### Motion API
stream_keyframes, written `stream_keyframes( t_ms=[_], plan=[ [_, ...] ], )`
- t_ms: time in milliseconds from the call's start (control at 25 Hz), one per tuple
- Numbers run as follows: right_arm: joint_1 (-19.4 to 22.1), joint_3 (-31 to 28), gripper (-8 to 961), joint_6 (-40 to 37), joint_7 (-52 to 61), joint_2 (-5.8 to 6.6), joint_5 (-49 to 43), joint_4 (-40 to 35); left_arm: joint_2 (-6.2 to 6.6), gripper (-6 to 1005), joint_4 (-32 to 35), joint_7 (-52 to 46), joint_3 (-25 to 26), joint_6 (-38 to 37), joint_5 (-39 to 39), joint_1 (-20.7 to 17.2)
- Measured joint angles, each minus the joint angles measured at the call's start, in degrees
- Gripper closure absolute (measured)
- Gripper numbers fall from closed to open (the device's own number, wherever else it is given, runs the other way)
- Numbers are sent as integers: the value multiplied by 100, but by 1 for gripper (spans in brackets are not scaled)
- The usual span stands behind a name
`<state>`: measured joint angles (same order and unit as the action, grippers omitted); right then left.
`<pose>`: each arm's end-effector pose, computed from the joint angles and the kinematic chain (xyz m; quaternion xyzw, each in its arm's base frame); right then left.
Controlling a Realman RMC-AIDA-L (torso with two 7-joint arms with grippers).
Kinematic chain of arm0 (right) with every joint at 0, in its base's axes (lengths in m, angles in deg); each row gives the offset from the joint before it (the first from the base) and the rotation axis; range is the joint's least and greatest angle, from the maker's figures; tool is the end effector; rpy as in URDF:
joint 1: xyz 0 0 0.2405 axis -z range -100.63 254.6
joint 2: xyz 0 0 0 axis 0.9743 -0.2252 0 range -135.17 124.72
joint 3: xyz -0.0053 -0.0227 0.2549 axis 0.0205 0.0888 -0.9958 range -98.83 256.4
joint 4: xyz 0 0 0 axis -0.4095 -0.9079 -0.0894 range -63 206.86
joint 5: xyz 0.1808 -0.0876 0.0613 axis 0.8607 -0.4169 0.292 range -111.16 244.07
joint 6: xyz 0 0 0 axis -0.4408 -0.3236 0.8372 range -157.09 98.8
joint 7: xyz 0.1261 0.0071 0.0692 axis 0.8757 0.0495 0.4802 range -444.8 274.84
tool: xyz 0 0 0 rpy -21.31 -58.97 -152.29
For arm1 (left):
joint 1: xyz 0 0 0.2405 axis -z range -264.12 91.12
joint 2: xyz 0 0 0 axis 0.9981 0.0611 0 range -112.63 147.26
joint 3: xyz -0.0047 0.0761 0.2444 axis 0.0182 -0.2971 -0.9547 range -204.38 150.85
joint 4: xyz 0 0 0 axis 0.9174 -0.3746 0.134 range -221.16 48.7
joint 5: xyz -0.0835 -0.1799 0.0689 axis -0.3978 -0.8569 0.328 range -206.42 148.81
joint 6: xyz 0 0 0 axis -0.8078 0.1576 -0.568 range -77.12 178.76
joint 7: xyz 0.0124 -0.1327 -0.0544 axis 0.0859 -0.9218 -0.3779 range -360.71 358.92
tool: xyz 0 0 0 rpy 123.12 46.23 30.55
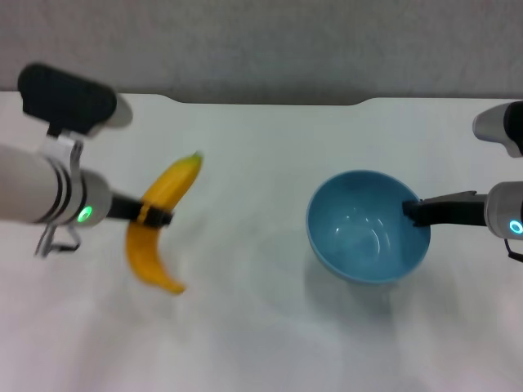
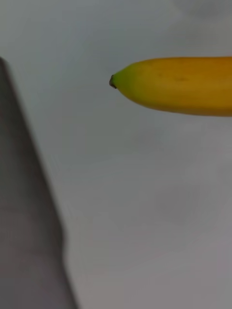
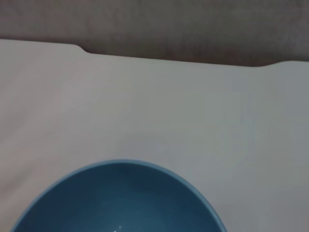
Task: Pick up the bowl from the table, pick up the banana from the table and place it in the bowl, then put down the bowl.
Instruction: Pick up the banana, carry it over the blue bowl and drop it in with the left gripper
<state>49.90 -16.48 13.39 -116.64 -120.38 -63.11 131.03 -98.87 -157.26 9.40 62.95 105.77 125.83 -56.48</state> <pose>0.2483 0.4026 -0.0077 -0.8347 0.4243 0.0494 0.3476 -0.2103 0.4008 -0.0053 -0.8338 -0.3979 0.0617 0.3777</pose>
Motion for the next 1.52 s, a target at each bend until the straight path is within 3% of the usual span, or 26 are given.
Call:
stream_keyframes(
  t_ms=[240,400,560,800,840,1160,1480,1520],
  plan=[
    [-264,98,916,16,28,-28,17,-51,-11,503,-449,697,170,-284,-1570,-9],
    [-693,314,916,-77,35,-32,275,-411,-14,502,-513,1342,145,-486,-2817,-12],
    [-969,508,915,-185,37,-41,415,-680,-17,502,-474,1710,133,-645,-3508,4],
    [-1356,845,915,-399,37,-48,777,-917,-31,503,-156,2019,82,-975,-3963,16],
    [-1375,902,915,-439,37,-48,840,-909,-34,503,143,2194,79,-1064,-4209,35],
    [-1375,969,915,-486,34,-28,994,-856,-35,503,708,2667,74,-1285,-4663,59],
    [-1330,923,915,-491,27,-17,987,-904,-37,490,707,2903,-42,-1301,-4748,51],
    [-1330,922,915,-492,26,-16,984,-905,-37,444,706,2914,-44,-1301,-4767,47]
  ],
)
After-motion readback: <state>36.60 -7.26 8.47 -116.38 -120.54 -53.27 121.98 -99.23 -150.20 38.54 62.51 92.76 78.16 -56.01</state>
